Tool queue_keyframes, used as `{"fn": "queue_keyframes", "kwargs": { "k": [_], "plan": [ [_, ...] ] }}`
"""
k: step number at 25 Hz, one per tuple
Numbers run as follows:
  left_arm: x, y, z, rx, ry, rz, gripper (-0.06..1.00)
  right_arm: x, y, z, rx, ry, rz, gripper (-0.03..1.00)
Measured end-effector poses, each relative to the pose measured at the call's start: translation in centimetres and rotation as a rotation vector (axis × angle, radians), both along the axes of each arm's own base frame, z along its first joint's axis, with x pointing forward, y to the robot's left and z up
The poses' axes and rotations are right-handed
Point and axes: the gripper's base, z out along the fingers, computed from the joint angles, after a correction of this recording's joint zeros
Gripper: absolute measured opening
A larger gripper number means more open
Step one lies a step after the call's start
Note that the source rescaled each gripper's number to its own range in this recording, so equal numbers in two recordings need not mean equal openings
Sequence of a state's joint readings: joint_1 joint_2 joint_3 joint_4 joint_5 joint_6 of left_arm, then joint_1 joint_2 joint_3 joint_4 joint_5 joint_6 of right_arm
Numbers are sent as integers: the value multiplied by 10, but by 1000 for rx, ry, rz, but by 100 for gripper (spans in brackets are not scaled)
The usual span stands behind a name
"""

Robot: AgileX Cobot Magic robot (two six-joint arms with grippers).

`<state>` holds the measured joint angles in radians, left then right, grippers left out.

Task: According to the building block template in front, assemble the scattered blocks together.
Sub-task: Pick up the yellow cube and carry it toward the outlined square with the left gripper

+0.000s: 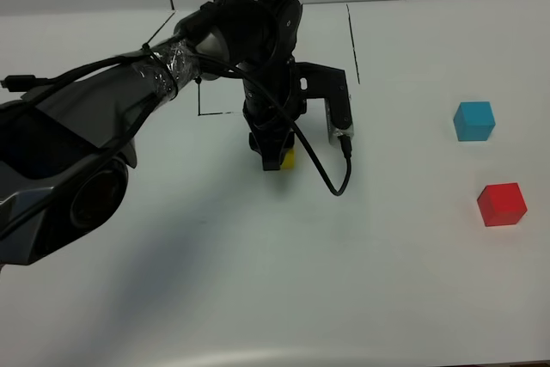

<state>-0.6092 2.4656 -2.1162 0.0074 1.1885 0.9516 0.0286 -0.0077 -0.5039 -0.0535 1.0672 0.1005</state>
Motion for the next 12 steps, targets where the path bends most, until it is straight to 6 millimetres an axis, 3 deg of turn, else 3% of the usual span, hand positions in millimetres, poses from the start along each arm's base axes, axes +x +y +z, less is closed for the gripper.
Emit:
{"fn": "queue_keyframes", "kwargs": {
  "k": [12],
  "plan": [
    [2, -1, -10, 4, 2, -6, 0, 0, 0, 0, 0, 0, 0, 73]
  ]
}}
